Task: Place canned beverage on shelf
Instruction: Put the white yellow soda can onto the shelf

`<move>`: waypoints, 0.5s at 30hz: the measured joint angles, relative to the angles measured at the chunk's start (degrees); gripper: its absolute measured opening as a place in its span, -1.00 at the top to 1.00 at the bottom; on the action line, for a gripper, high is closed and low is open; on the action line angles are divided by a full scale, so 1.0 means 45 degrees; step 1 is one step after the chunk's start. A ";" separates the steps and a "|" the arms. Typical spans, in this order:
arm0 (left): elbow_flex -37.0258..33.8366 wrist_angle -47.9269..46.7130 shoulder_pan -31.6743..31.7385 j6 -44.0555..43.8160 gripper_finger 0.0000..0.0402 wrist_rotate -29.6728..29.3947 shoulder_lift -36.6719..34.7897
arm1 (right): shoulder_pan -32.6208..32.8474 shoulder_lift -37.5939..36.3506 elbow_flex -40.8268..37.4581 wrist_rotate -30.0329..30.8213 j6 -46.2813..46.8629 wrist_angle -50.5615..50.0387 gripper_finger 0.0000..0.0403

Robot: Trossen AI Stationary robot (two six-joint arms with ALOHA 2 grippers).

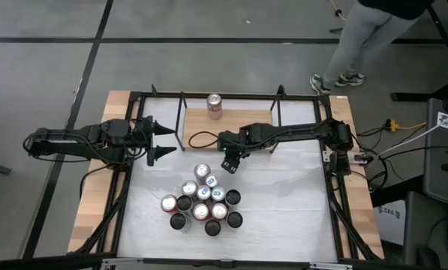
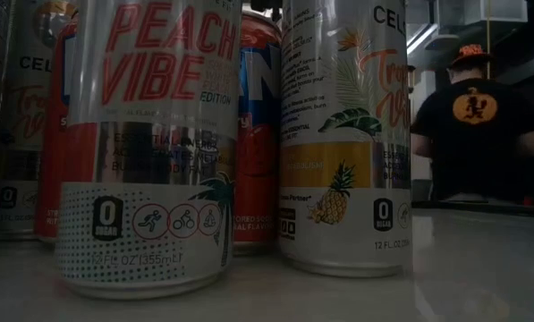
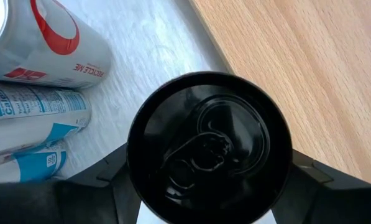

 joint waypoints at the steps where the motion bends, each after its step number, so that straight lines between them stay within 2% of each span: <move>1: 0.0000 0.0000 -0.0001 0.0000 -0.74 0.0000 0.0004 | 0.0000 0.0000 -0.0005 0.0000 0.0009 0.0000 -0.28; 8: 0.0000 0.0000 0.0000 0.0000 -0.74 0.0000 -0.0001 | 0.0000 0.0000 -0.0005 -0.0005 0.0005 -0.0005 -0.31; 15: 0.0000 -0.0002 -0.0005 0.0000 -0.74 0.0000 0.0002 | 0.0000 0.0112 -0.0087 -0.0058 -0.0010 -0.0150 -0.67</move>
